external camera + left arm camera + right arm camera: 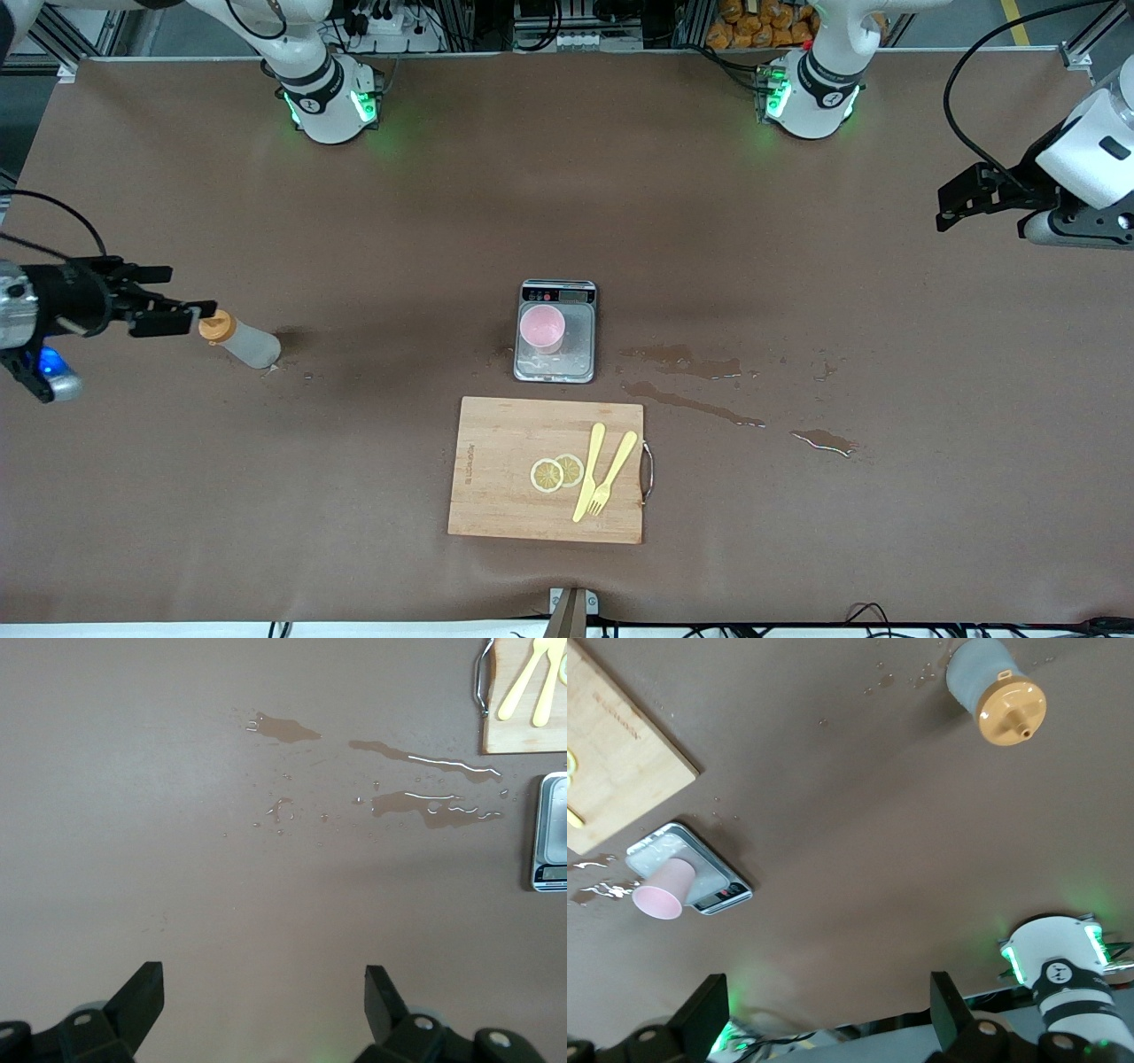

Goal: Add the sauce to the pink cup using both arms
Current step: 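Set the bottle down and open the right gripper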

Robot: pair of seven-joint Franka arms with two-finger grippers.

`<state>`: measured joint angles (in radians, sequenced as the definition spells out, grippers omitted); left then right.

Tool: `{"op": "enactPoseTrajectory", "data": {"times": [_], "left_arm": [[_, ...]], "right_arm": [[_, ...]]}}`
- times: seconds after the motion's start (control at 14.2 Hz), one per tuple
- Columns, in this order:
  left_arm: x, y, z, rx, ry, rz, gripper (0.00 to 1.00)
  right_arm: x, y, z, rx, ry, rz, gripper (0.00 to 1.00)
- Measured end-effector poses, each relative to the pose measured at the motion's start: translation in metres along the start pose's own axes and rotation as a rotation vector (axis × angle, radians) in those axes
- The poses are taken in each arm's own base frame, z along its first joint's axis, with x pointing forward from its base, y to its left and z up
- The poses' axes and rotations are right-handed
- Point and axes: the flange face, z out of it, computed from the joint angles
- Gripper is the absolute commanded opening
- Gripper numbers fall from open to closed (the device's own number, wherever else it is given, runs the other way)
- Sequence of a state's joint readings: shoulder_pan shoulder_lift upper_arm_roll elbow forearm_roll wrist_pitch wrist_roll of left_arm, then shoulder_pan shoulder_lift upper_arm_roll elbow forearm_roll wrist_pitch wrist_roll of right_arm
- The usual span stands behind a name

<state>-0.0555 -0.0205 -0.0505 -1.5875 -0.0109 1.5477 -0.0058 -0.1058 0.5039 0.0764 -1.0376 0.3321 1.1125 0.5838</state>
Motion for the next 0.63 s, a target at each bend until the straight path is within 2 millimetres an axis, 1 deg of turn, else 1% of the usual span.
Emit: {"op": "enactPoseTrajectory", "data": {"times": [0.07,0.14,0.28,0.35,0.42,0.49,0.63], "left_arm": [[0.0,0.0,0.0,0.0,0.0,0.0,1.0],[0.0,0.0,0.0,0.0,0.001,0.0,1.0],[0.0,0.0,-0.001,0.0,0.001,0.0,1.0],[0.0,0.0,-0.001,0.0,0.001,0.0,1.0],[0.0,0.0,-0.001,0.0,0.001,0.0,1.0],[0.0,0.0,-0.001,0.0,0.001,0.0,1.0],[0.0,0.001,-0.001,0.0,0.001,0.001,1.0]], "right_arm": [[-0.021,-0.012,-0.006,-0.024,0.036,-0.023,1.0],[-0.044,-0.02,-0.015,-0.046,0.074,-0.042,1.0],[-0.082,-0.026,-0.033,-0.084,0.154,-0.069,1.0],[-0.096,-0.027,-0.04,-0.109,0.191,-0.101,1.0],[-0.106,-0.027,-0.045,-0.141,0.223,-0.157,1.0],[-0.11,-0.026,-0.049,-0.162,0.25,-0.206,1.0],[-0.104,-0.019,-0.053,-0.159,0.306,-0.253,1.0]]}}
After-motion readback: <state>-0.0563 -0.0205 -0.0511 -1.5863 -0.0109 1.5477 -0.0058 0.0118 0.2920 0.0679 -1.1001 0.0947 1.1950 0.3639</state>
